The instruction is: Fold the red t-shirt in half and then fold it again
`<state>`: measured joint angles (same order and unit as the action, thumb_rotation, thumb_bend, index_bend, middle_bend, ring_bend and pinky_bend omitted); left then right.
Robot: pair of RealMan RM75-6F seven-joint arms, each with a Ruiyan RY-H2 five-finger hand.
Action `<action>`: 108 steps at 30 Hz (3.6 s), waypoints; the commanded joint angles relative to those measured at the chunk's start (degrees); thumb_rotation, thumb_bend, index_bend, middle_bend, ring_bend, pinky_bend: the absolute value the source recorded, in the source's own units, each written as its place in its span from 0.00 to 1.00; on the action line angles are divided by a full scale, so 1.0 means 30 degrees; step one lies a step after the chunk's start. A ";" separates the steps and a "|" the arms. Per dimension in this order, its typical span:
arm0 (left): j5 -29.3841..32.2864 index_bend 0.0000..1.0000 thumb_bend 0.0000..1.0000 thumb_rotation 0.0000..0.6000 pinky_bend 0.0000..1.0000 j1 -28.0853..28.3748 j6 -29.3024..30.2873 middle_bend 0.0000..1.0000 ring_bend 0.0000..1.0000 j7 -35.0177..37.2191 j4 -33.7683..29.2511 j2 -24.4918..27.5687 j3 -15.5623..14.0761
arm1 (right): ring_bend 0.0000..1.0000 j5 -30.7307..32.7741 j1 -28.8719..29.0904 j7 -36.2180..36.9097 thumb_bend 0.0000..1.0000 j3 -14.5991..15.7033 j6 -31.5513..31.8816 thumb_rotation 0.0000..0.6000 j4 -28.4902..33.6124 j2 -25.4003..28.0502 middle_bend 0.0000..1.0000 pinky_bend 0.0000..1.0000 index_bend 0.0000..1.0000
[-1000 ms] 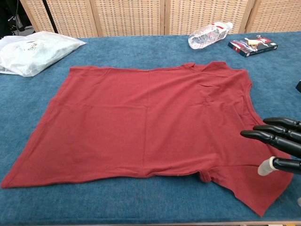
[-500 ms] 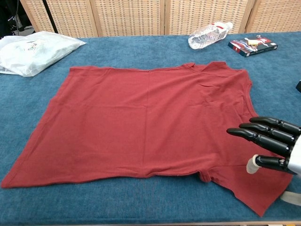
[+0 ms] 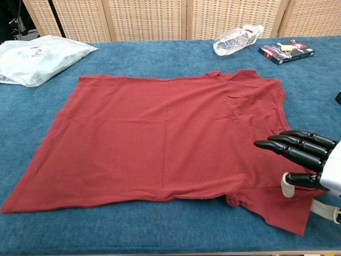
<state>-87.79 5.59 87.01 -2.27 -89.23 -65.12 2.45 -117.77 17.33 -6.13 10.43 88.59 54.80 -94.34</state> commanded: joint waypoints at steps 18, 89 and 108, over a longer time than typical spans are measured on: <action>-0.4195 0.04 0.00 1.00 0.00 0.0970 -0.0024 0.00 0.00 0.4364 0.4154 -0.1692 -0.1916 | 0.00 0.0477 0.0285 0.1827 0.47 0.0405 0.0805 1.00 -0.0806 -0.0410 0.00 0.10 0.65; -0.6165 0.44 0.44 1.00 0.00 0.3718 -0.0772 0.00 0.00 1.0352 1.2746 -0.9326 -0.5078 | 0.00 0.1241 0.0528 0.2079 0.47 0.0505 0.1018 1.00 -0.0145 0.0050 0.00 0.10 0.65; -0.5833 0.44 0.55 1.00 0.00 0.4038 -0.0801 0.00 0.00 1.0314 1.2029 -0.9091 -0.4977 | 0.00 0.1327 0.0571 0.2194 0.47 0.0462 0.1019 1.00 -0.0034 0.0140 0.00 0.10 0.65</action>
<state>-105.32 17.67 84.64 28.68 -53.10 -92.42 -12.50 -113.79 19.04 0.45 11.81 91.65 54.70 -93.92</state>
